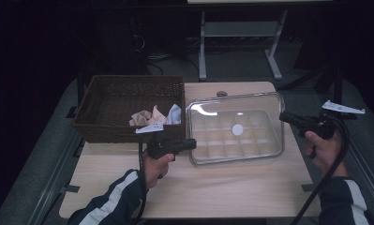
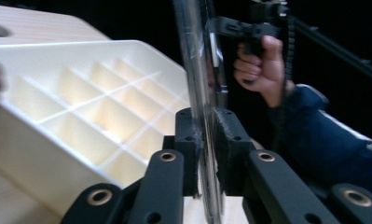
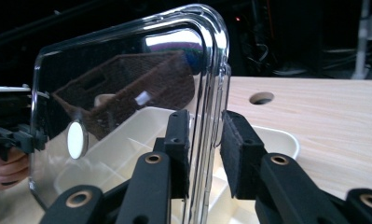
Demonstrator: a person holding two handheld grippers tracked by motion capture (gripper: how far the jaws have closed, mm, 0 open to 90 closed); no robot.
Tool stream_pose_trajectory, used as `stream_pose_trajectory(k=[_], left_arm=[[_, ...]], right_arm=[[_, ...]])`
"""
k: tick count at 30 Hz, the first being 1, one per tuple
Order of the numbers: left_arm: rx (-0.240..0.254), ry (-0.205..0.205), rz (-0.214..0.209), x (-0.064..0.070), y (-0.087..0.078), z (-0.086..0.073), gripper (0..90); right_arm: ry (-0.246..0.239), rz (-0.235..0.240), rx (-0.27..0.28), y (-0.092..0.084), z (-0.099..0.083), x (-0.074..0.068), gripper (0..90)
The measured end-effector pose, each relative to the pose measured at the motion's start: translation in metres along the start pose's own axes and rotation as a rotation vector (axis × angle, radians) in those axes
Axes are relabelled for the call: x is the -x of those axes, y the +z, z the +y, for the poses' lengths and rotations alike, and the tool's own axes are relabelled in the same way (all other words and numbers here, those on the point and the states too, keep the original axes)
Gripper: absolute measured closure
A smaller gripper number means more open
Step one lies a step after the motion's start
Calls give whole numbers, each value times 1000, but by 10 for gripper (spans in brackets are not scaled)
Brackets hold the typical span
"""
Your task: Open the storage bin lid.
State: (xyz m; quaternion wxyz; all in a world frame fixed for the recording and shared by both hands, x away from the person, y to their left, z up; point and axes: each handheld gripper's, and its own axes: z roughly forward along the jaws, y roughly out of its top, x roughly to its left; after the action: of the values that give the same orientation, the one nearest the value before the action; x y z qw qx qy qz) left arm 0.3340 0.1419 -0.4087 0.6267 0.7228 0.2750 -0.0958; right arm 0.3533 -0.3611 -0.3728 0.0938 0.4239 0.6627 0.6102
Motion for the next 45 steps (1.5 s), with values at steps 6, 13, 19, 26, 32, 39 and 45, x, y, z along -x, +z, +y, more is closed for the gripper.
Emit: stream_pose_trajectory(k=[6,13,19,26,32,39,45], left_arm=[[-15,5,-54,10,-5,-4,828],[-54,26,-92,26,-13,-12,830],[-134,-28,-123,29,-14,-32,829],[-217,-51,-107,31,-15,-49,828],[-287,-71,-67,33,-16,-61,827],[-378,-47,-35,39,-18,-70,808],[-445,-25,13,41,-27,-75,773]], right_arm=[[-8,11,12,-12,0,-13,757],[-87,-31,-37,-27,-8,-37,756],[-126,-59,-103,-45,-22,-60,751],[-115,-91,-200,-58,-52,-73,745],[-83,-95,-298,-59,-76,-72,751],[-94,-73,-360,-59,-85,-81,736],[-114,-62,-433,-50,-87,-90,715]])
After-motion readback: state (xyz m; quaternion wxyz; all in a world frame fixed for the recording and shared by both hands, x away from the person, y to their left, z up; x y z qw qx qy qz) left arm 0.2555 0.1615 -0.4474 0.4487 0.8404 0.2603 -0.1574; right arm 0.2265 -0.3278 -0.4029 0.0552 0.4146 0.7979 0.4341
